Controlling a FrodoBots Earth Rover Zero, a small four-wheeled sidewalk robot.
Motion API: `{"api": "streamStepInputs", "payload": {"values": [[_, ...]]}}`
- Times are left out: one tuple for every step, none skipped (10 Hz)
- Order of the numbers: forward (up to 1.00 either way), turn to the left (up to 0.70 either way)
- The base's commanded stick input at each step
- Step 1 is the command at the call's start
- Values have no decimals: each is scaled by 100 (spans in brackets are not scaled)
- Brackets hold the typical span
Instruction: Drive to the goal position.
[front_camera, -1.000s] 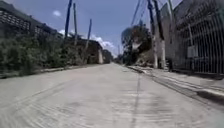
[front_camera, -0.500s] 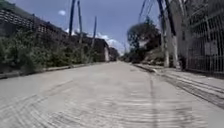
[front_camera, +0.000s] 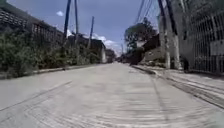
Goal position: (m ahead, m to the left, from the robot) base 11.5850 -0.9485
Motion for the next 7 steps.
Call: {"api": "streamStepInputs", "payload": {"values": [[100, -12], [100, -19], [100, -25], [100, 1], [100, 14], [100, 14], [100, 14]]}}
